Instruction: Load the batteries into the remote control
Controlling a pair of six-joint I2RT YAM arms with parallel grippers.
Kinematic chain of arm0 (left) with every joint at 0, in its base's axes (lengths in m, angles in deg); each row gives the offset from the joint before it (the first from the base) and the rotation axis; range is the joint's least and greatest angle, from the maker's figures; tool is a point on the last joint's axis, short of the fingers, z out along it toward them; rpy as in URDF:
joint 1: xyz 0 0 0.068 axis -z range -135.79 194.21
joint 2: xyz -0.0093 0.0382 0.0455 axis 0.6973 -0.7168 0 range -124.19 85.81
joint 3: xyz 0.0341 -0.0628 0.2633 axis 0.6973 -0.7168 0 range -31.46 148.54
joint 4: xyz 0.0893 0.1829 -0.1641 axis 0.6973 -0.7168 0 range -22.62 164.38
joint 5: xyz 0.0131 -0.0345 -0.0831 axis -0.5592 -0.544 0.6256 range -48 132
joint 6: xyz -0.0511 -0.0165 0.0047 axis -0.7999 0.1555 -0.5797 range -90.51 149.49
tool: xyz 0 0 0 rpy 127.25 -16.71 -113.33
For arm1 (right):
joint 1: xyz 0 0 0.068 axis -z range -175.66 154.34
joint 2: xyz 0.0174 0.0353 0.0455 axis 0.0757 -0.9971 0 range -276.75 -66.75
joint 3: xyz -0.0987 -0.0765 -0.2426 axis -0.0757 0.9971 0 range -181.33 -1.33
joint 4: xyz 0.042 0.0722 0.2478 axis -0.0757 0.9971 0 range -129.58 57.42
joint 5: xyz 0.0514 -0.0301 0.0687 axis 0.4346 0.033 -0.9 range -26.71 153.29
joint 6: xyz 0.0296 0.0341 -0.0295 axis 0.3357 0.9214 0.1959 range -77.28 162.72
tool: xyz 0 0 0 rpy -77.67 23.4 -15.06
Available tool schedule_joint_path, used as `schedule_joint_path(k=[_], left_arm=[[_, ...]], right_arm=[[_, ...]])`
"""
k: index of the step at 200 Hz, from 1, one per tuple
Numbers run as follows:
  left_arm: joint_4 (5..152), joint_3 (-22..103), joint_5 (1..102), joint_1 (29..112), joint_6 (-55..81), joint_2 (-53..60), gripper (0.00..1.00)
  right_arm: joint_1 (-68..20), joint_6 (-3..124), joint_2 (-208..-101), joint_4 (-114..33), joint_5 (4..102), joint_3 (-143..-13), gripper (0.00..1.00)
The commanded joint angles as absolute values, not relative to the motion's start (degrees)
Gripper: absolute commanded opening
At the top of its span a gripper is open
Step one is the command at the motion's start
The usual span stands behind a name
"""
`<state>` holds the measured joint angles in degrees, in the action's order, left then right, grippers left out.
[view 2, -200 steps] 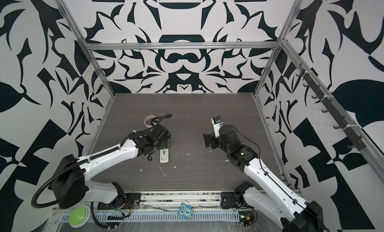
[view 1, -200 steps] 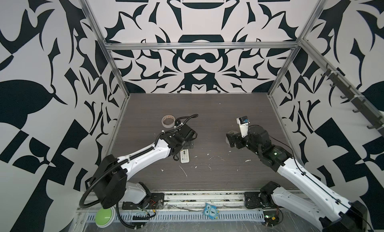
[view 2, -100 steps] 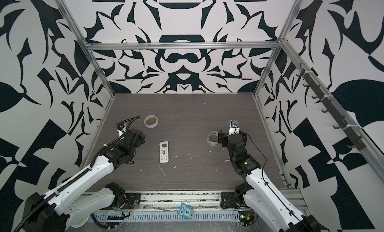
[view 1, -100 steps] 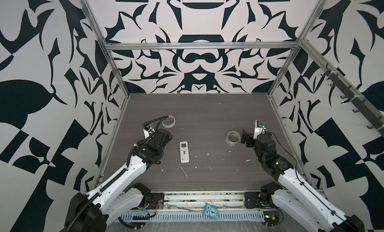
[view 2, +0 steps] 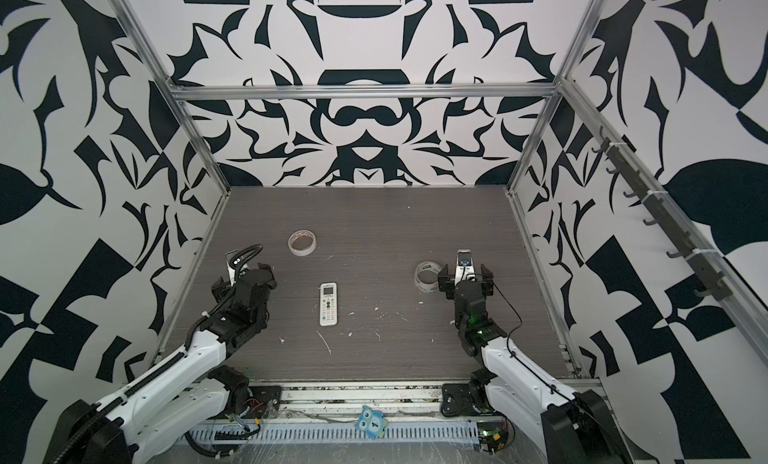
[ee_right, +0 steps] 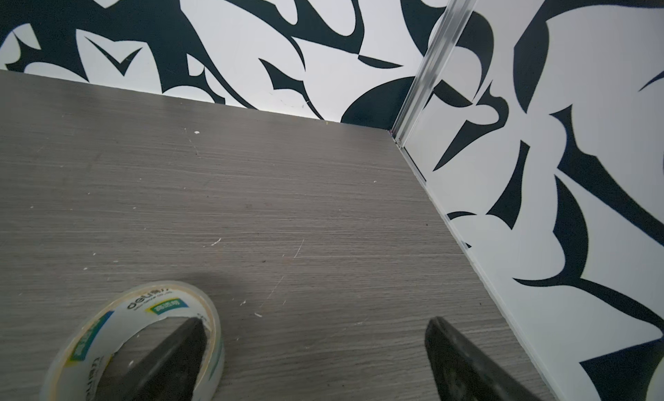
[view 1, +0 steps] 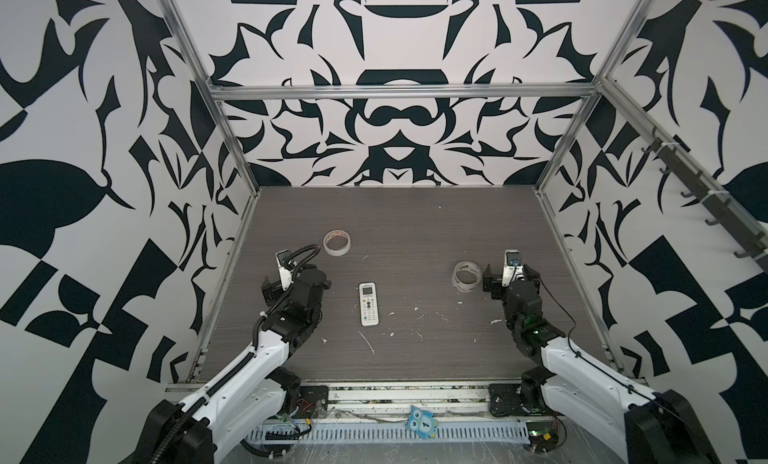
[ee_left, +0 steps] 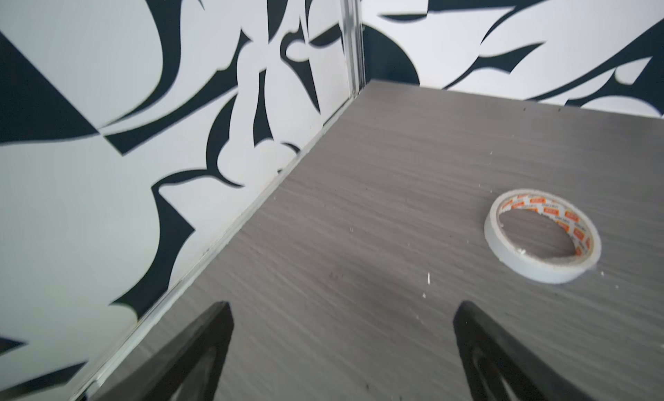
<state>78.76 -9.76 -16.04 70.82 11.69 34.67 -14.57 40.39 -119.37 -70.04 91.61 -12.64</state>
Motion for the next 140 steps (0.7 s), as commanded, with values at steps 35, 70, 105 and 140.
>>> schedule_joint_path(k=[35,70,105,140], left_arm=[[105.9,-18.5,-9.4,64.6,22.9,31.1,0.99],[116.6,-21.4,-2.3,59.5,22.8,25.6,0.99],[127.7,-22.3,0.9,57.5,24.9,18.3,0.99],[137.7,-21.9,3.6,55.5,26.7,10.1,0.99]], right_arm=[[-12.8,37.8,-124.0,-84.7,90.2,-10.7,0.99],[-12.0,37.5,-129.5,-89.5,89.9,-11.2,0.99],[-11.4,36.9,-134.6,-94.4,89.9,-11.2,0.99],[-10.6,37.1,-140.8,-102.0,88.0,-10.7,0.99]])
